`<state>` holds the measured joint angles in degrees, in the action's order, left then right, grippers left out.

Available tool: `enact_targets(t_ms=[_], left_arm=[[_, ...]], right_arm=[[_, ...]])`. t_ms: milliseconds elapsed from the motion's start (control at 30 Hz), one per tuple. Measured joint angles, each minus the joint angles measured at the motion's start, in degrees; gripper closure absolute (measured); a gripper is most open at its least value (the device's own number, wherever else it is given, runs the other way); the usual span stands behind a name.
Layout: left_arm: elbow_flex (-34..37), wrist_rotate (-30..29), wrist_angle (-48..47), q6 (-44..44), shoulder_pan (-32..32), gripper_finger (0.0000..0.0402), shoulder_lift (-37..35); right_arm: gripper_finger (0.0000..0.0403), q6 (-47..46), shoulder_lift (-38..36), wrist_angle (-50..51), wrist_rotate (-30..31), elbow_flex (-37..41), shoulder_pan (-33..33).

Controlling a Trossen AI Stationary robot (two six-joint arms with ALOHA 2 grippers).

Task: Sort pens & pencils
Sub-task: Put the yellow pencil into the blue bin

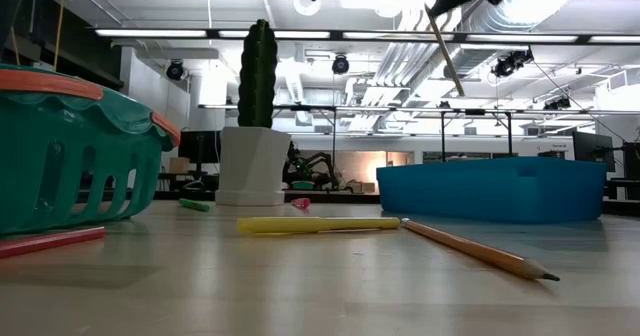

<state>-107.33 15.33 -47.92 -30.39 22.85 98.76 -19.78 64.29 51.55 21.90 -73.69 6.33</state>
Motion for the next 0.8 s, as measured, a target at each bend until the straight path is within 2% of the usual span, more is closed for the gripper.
enact_targets(t_ms=[200,500,800], left_arm=[[0.0,0.04,-0.18,0.02,0.0,0.0272,0.0],[0.0,0.2,-2.5,-0.28,0.0,0.0272,-0.2],[0.0,0.28,-3.97,-0.67,-0.21,0.0273,-0.28]], right_arm=[[0.04,-4.87,-2.02,-1.41,-1.56,7.37,0.0],[0.04,-13.49,-8.04,-6.85,-7.09,19.73,0.0],[0.04,-19.36,-11.43,-7.79,-8.84,25.3,0.04]])
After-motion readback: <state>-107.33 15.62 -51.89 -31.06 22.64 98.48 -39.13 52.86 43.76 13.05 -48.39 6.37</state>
